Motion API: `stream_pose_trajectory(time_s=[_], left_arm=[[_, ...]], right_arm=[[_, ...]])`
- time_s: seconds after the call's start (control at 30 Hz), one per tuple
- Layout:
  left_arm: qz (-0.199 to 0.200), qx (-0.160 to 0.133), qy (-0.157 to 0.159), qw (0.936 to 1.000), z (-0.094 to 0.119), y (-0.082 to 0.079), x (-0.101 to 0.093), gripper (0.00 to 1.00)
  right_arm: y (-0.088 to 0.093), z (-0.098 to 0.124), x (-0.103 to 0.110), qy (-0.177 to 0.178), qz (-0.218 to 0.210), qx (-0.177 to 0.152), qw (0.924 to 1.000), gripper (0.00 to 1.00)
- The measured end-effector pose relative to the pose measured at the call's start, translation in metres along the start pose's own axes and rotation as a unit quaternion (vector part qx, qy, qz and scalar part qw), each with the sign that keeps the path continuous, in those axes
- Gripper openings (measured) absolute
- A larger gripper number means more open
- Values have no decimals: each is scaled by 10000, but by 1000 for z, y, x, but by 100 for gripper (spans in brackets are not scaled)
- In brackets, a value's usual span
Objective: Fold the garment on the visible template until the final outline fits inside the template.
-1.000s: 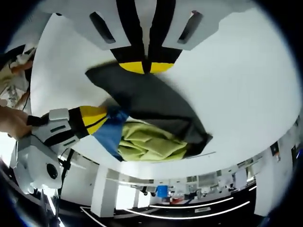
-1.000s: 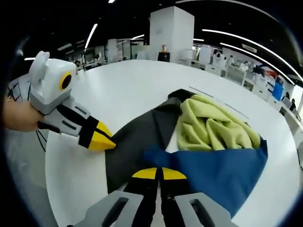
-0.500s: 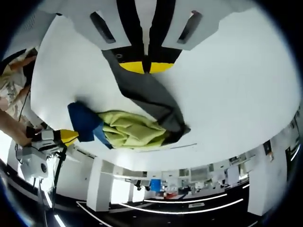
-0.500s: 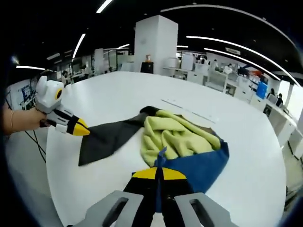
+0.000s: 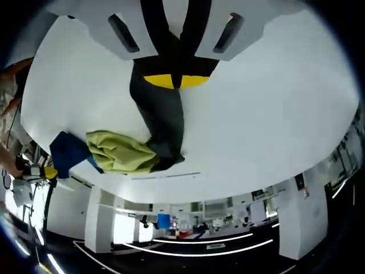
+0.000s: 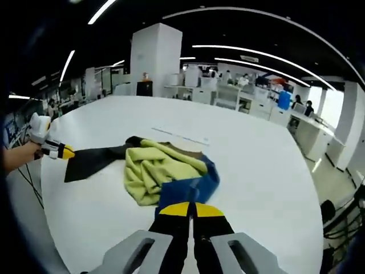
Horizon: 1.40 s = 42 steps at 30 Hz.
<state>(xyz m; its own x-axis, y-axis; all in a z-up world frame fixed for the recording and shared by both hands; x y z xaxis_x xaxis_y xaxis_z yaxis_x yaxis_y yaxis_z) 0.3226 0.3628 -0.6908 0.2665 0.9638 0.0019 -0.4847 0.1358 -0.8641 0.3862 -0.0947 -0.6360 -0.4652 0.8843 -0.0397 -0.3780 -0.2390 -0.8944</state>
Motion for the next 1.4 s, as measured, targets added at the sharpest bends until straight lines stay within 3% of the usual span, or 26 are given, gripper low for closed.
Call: stream_pose_trajectory(time_s=[0.17, 0.47, 1.0, 1.2, 1.4], left_arm=[[202, -8, -302, 9993, 2, 5, 13, 0], [541, 19, -684, 9962, 2, 13, 40, 0], [491, 382, -965, 9934, -11, 23, 78, 0], [549, 448, -1125, 9911, -18, 23, 90, 0], [425, 605, -1176, 9903, -24, 24, 96, 0]], right_arm=[[10, 7, -25, 233, -492, -14, 9985, 0], [35, 16, -58, 550, -702, 251, 9957, 0], [59, 26, -102, 1263, -1040, 470, 9854, 0], [75, 31, -122, 1707, -1350, 545, 9745, 0], [86, 35, -131, 1842, -1382, 646, 9710, 0]])
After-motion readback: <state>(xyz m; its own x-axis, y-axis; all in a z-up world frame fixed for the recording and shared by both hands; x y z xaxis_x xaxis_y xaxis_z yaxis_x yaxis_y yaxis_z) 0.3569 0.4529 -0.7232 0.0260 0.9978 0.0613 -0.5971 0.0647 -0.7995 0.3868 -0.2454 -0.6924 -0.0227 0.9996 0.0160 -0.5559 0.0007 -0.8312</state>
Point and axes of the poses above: the point that each gripper's makers call its tool centre point, and the gripper's own axes: z roughly backward along the fingers, x roughly to its left, y roughly out of its underside, the point moved 9 cm from there along z, roughly backward along the fingers, and after that the axes turned 7 degrees about -x, right-handed, at the moved point
